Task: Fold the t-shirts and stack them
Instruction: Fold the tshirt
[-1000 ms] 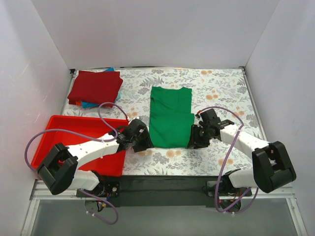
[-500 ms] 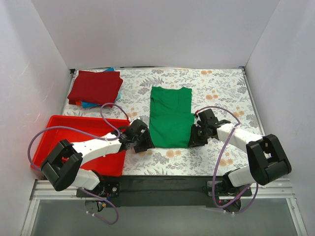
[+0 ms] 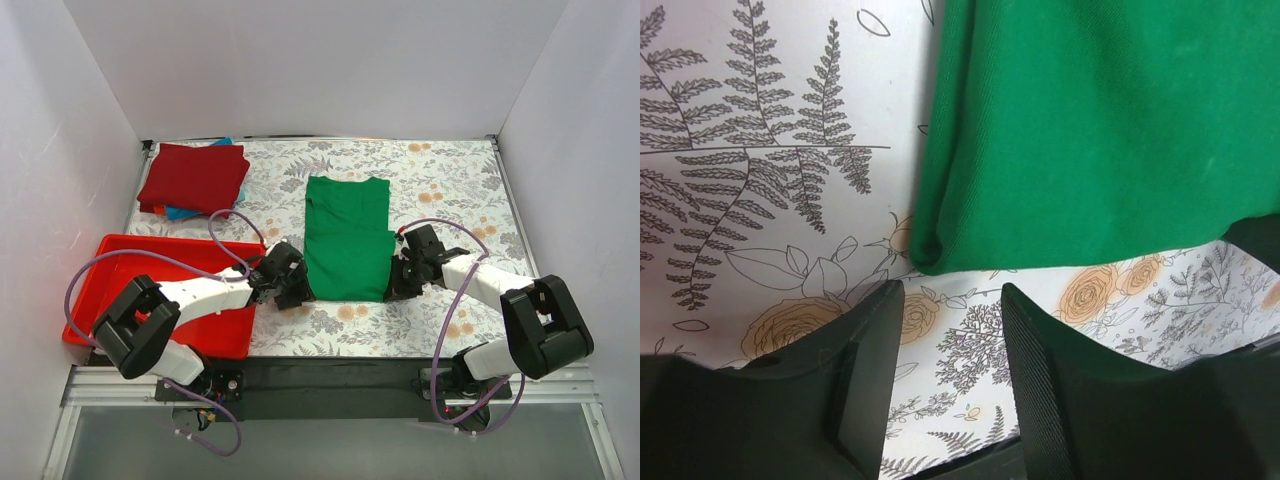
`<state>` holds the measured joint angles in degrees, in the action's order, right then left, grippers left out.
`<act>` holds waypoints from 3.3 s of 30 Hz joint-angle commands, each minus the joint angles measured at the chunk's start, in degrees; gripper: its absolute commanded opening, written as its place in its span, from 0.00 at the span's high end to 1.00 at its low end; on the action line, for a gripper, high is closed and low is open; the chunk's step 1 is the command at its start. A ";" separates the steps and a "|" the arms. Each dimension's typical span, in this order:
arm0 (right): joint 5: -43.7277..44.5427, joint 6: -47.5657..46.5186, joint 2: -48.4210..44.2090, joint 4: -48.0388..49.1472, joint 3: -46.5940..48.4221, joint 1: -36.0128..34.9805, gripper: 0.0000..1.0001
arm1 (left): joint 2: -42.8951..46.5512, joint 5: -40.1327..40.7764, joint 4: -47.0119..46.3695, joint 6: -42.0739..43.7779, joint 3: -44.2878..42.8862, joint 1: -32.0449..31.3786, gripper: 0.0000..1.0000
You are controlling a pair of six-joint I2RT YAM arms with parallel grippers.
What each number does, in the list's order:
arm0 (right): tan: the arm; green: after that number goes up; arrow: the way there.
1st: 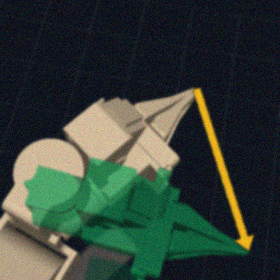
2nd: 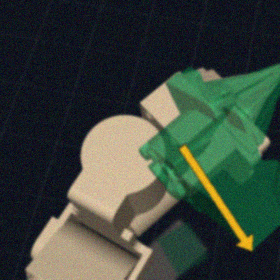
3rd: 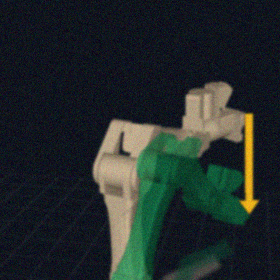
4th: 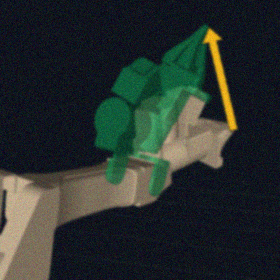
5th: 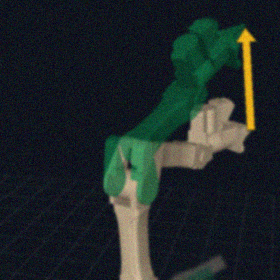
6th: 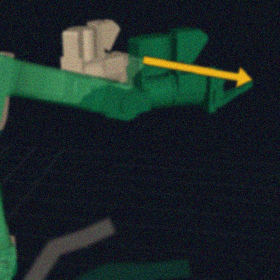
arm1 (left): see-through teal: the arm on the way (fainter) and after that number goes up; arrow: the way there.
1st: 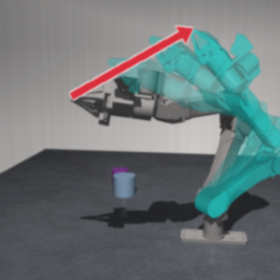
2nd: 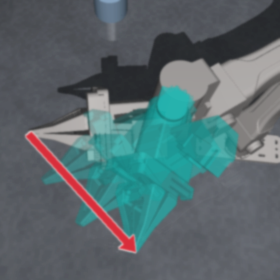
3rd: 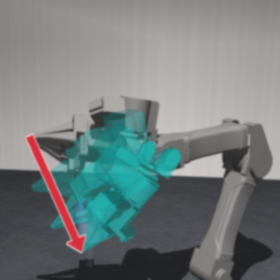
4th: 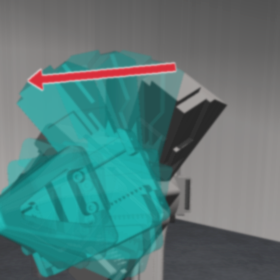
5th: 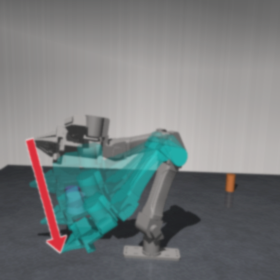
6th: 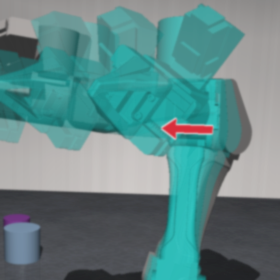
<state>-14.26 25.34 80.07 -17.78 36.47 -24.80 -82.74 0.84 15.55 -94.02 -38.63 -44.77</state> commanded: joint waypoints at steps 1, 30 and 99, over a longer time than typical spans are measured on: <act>0.29 -0.21 -0.53 -0.32 -1.23 -0.25 0.94 | -1.81 3.72 0.80 0.41 -0.39 0.21 0.58; 3.01 -1.00 -11.42 -11.39 1.15 -0.25 0.99 | 6.62 -0.75 2.90 5.16 -1.27 0.21 1.00; 21.73 -4.78 15.10 -23.97 45.62 1.77 0.99 | -11.65 -17.98 -3.51 11.75 -25.61 18.31 1.00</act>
<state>7.03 22.41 93.56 -43.62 78.67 -23.66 -94.06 -16.19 13.37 -83.31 -61.95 -28.03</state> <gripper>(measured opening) 0.063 0.026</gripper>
